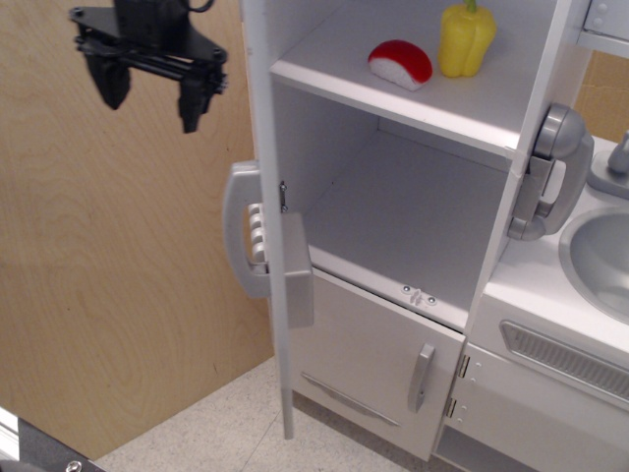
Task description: Close fridge
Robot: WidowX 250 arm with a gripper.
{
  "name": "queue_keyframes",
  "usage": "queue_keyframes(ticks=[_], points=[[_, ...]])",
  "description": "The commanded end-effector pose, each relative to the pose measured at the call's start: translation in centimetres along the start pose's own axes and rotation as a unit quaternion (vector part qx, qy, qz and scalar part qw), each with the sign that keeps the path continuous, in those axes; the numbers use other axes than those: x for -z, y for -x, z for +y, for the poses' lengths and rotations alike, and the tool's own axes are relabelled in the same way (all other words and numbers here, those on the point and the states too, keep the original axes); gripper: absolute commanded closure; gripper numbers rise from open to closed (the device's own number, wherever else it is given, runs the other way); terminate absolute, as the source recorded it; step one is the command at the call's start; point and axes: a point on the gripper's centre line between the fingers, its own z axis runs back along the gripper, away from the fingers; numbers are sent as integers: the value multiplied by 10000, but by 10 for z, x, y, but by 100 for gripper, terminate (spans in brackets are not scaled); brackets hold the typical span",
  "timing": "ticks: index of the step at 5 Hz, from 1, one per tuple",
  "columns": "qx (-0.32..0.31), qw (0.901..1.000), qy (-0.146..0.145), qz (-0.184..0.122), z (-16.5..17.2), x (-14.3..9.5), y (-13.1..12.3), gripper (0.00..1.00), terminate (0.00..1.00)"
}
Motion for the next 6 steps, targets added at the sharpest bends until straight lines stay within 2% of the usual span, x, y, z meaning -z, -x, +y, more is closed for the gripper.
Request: queue_keyframes(ticks=[1, 2, 4, 6], points=[[-35, 9994, 340, -102, -27, -10, -48, 0, 0], [108, 9991, 398, -100, -38, -5, -65, 0, 0], [187, 9989, 422, -68, -54, 4, -82, 0, 0], [-4, 9984, 535, -164, -60, -7, -102, 0, 0]])
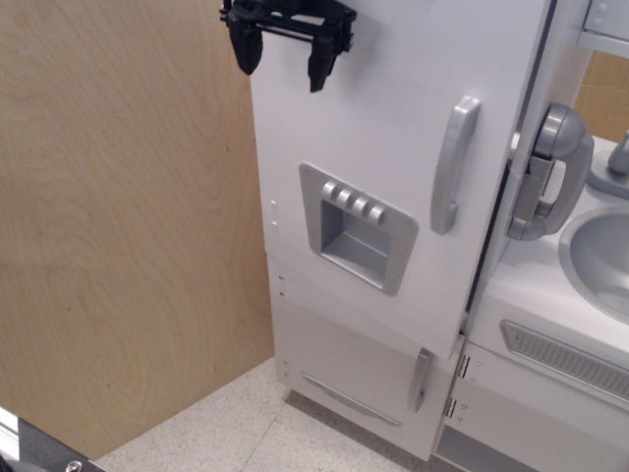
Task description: Close fridge
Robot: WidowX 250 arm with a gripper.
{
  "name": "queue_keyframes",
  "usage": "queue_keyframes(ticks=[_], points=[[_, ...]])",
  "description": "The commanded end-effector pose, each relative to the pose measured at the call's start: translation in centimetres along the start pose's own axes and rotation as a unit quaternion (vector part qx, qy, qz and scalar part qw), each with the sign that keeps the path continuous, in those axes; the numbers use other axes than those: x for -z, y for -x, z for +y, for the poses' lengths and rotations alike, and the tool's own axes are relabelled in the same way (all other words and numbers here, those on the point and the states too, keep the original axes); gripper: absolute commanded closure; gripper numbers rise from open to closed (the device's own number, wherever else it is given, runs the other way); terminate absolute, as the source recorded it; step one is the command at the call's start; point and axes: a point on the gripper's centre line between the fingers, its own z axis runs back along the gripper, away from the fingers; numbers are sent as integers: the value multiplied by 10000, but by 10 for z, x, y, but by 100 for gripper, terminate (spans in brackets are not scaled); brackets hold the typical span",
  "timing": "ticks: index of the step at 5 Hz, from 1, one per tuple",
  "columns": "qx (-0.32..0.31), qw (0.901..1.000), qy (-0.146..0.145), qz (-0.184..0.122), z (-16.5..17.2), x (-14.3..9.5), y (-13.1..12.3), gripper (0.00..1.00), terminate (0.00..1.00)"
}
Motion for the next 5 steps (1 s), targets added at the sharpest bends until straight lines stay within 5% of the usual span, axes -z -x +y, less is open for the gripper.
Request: queue_keyframes(ticks=[1, 2, 4, 5], points=[[-205, 9980, 36, -592, -2, -29, -30, 0, 0], [-278, 9961, -55, -834, -1, -29, -37, 0, 0], [-310, 9965, -13, -774, -1, -30, -38, 0, 0], [-80, 9983, 128, -569, 4, -39, -5, 0, 0]])
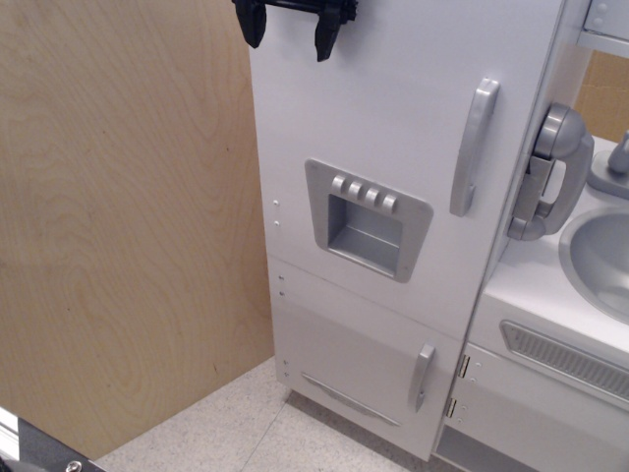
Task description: Close fridge
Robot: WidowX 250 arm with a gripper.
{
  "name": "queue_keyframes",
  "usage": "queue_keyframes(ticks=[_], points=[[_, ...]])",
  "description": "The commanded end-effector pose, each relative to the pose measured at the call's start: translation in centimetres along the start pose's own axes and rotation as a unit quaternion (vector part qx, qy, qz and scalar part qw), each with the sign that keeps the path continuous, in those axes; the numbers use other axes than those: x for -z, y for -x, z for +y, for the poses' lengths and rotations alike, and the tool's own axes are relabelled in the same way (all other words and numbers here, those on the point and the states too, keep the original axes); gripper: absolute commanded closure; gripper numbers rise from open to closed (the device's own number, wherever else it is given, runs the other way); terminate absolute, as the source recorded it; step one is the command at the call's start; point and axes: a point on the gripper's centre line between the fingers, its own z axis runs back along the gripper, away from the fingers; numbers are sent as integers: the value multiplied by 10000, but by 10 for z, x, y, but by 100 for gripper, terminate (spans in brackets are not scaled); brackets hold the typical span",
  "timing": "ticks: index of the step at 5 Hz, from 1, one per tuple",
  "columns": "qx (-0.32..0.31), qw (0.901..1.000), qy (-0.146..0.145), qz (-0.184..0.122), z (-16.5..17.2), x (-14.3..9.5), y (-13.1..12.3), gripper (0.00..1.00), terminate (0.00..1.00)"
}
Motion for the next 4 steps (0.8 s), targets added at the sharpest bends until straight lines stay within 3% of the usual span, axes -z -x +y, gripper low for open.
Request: queue_keyframes(ticks=[1, 2, 3, 4], points=[[615, 9976, 309, -100, 20, -51, 62, 0, 0], [773, 9966, 281, 2, 31, -59, 92, 0, 0], [773, 9966, 281, 2, 31, -59, 92, 0, 0], [773, 9966, 281, 2, 31, -59, 92, 0, 100]])
